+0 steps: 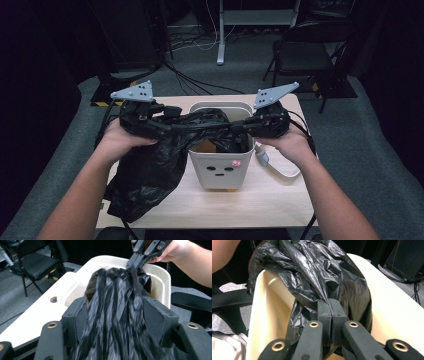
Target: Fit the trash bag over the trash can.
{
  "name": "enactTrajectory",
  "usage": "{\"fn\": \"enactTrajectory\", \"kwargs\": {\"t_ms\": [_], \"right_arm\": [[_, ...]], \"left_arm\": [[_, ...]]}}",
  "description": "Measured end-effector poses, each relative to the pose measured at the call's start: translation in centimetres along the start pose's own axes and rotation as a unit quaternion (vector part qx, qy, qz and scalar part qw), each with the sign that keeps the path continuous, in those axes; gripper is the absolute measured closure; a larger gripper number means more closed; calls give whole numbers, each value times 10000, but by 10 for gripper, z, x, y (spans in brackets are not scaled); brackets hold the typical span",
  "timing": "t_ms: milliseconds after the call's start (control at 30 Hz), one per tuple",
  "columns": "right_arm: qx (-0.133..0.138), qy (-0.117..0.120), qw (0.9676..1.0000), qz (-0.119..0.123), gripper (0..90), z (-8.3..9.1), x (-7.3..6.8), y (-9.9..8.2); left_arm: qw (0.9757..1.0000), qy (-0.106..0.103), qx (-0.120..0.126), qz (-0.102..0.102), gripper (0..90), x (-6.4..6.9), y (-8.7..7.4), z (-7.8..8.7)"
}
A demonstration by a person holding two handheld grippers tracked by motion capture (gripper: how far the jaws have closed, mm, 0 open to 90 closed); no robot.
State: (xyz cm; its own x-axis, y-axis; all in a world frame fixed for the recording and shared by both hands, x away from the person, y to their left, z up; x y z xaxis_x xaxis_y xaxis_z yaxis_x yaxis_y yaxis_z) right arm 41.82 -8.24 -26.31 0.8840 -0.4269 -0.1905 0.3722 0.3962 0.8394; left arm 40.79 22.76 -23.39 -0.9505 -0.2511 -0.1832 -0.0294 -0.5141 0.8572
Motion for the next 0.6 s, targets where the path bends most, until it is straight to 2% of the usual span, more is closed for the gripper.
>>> {"fn": "enactTrajectory", "kwargs": {"t_ms": [167,200,400,600], "right_arm": [[-24,-20,10000,-63,880,-1,3,-5],[-17,-28,10000,-54,880,-2,3,-5],[-42,-61,10000,-47,880,-2,3,-8],[-50,-66,9999,-75,880,-4,3,-10]], "left_arm": [[9999,-1,-14,150,327,2,-13,5],[9998,-59,29,212,323,5,-18,9],[9996,-154,108,218,317,19,-31,18],[9995,-191,116,242,313,30,-44,18]]}}
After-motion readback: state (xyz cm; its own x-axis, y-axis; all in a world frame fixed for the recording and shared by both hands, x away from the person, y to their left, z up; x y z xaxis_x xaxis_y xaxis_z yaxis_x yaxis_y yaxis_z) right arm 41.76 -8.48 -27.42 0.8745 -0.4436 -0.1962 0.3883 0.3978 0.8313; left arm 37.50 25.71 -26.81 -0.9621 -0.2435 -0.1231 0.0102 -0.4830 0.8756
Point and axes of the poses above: each handheld gripper's, and its own axes: z roughly backward along the jaws, y roughly out of its top, x roughly to its right, the point moved 2 cm from there along -z, roughly forward along the jaws, and after that the axes turned 12 degrees about -z, right-handed, at the moved point
